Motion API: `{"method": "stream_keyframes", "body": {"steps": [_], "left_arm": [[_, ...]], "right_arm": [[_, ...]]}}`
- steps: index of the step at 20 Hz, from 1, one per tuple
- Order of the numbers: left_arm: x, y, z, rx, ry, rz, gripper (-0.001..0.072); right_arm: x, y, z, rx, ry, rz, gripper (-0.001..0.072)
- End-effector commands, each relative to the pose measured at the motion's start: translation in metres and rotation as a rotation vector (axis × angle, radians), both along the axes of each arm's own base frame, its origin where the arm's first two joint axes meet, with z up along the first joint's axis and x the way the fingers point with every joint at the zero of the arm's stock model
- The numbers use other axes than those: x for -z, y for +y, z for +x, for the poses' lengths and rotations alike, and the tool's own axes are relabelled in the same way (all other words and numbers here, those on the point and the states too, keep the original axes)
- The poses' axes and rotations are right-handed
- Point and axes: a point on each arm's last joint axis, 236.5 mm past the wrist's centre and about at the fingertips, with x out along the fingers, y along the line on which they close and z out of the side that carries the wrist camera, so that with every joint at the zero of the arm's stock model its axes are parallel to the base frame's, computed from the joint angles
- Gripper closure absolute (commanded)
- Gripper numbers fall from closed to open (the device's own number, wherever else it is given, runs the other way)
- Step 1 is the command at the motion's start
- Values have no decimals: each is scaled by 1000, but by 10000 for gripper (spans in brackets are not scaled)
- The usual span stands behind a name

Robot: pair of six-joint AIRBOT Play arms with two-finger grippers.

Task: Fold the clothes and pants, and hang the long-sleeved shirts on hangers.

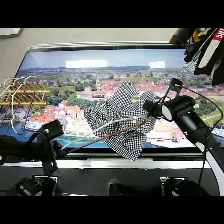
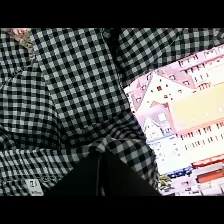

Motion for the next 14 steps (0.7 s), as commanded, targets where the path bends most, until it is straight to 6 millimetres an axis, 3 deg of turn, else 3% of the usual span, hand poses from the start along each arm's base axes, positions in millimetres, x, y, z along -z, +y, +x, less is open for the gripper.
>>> {"method": "stream_keyframes", "body": {"steps": [1, 7, 12, 14], "left_arm": [[13, -4, 3, 9, 51, 25, 687], [23, -34, 32, -10, 44, -50, 687], [44, -47, 44, 2, 94, -41, 687], [44, -57, 53, -1, 90, -66, 687]], "right_arm": [[-11, 1, -3, 4, -21, 24, 687], [-32, 9, -12, -21, -58, 82, 687], [-87, 37, -6, -159, -170, 137, 687], [-110, 58, -7, -218, -216, 152, 687]]}}
